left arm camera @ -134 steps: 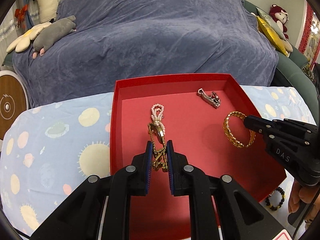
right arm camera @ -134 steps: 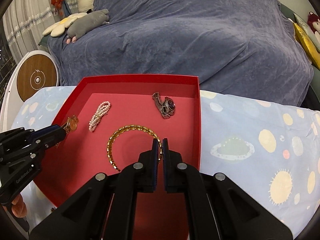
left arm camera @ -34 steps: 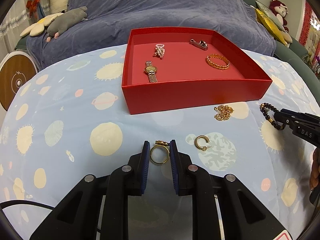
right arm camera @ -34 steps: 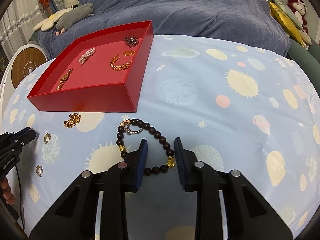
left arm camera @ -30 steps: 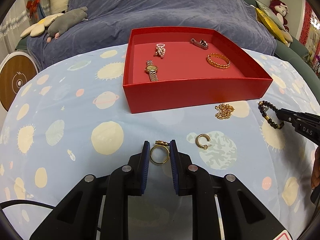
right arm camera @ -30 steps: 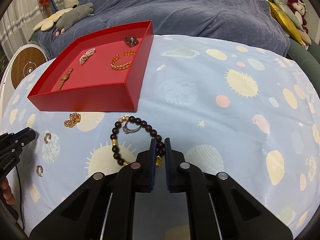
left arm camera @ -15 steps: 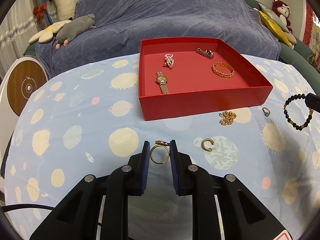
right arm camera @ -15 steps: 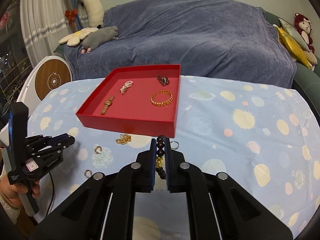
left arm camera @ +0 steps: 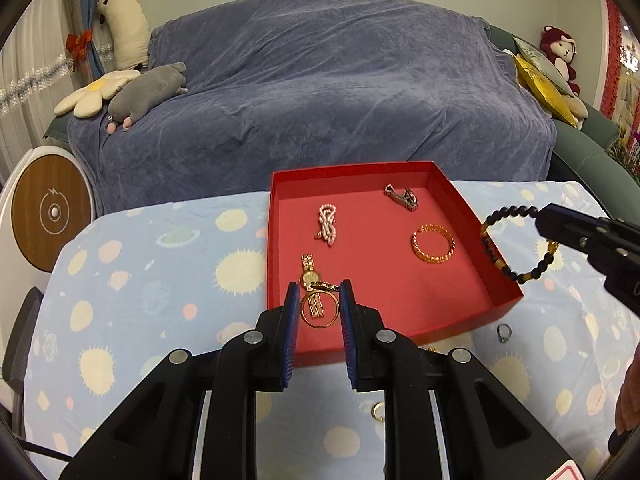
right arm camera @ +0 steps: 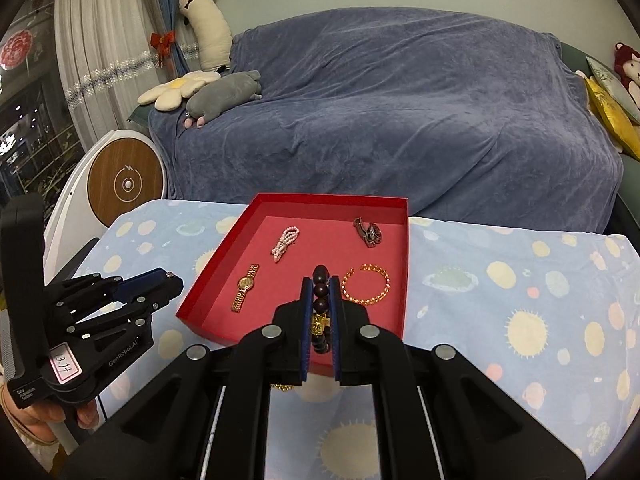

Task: Organize jewelry
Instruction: 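Lower gold ring with left tool while right tool lowers bracelet into red box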

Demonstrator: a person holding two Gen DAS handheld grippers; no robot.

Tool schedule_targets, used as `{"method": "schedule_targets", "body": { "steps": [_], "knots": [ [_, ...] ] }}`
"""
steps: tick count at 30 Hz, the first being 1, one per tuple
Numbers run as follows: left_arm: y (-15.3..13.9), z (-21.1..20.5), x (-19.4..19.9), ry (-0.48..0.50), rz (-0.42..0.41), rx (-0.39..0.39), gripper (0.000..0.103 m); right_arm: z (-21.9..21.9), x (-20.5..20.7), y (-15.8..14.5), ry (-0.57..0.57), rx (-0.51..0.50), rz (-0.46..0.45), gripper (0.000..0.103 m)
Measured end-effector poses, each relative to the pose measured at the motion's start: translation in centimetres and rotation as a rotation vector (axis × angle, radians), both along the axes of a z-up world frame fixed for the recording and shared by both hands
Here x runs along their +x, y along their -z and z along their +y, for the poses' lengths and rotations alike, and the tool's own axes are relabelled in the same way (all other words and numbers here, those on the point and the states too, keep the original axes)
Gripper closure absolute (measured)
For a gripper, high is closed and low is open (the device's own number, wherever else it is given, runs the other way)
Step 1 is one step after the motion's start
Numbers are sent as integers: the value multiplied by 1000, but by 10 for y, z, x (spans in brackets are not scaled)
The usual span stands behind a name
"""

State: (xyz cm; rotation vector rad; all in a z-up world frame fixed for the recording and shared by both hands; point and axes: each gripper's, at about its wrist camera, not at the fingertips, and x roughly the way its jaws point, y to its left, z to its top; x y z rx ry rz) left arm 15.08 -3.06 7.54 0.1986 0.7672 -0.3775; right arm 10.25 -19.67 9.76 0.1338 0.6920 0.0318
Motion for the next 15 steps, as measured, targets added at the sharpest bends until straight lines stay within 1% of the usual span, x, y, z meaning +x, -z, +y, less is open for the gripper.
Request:
{"method": "schedule_targets", "body": {
  "steps": [3,5,11,15],
  "knots": [
    [7,-12,19,-8,11,11,86,-1,23,17,-1,30,41,96],
    [17,-20,29,-14,16,33,86,-1,34,32,-7,48,76,96],
    [44,-29,45,-43,32,82,86,0,50,64,-4,13,138,96],
    [55,-30,50,-53,43,101,86,-4,53,75,5,-11,158,96]
  ]
}}
